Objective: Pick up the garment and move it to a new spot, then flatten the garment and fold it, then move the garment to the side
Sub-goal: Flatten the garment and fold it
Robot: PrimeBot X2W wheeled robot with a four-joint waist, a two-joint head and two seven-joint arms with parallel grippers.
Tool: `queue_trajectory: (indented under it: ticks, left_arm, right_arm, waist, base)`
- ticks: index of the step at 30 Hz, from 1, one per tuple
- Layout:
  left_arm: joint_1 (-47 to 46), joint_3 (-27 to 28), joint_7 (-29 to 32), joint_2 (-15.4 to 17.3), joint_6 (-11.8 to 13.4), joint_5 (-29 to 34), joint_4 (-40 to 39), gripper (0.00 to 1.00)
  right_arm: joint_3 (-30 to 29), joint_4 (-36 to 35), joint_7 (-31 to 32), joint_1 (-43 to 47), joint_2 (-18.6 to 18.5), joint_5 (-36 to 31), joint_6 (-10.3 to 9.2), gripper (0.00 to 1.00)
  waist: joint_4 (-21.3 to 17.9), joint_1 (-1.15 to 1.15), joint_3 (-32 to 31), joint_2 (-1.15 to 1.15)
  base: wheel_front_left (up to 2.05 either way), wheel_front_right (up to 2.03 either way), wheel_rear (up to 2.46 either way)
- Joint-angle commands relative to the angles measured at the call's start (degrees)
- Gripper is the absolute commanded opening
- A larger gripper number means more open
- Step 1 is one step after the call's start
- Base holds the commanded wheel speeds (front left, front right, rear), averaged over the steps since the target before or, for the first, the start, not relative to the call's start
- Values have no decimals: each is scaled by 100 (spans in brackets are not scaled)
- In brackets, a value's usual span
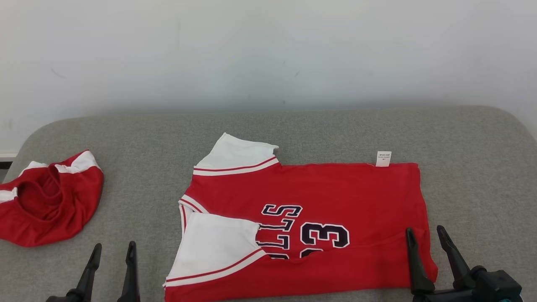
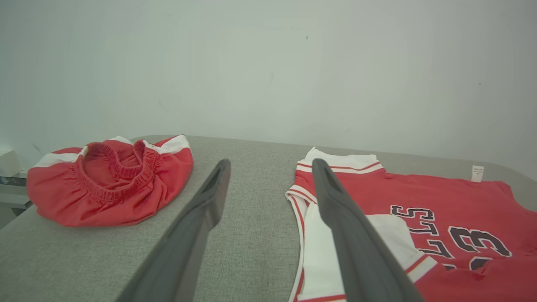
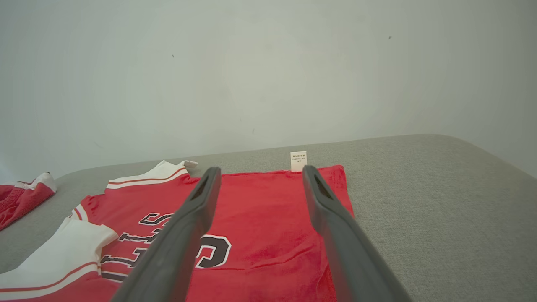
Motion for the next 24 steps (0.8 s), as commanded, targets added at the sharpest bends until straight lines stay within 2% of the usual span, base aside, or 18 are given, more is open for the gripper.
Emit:
queue_trajectory:
  ticks: [1,8,12,18,24]
  left_arm:
    - [97,10,-18,-14,6,16,17,100]
    - [26,-19,-18,13,5,22,100,100]
    - [-273,-41,-18,176,5,9,139,100]
    - [-1121,-492,107,695,5,-236,394,100]
    - [-2486,-1204,657,1313,6,-832,757,100]
  right_arm:
    - [-4,16,-23,43,12,6,-14,100]
    - [-110,157,-17,-19,7,66,-14,100]
    - [-220,259,138,-227,-31,107,-14,100]
    - [-368,501,622,-828,-325,173,-14,100]
    - [-294,877,1143,-1839,-609,271,-14,100]
  waist:
    - [-6,0,-1,0]
    - [-40,0,29,0]
    - [-110,0,110,0]
    - [-217,0,436,0]
    - [-395,0,1033,0]
  base:
    - [0,0,0]
    - [0,0,0]
    - [0,0,0]
    - [0,0,0]
    - [0,0,0]
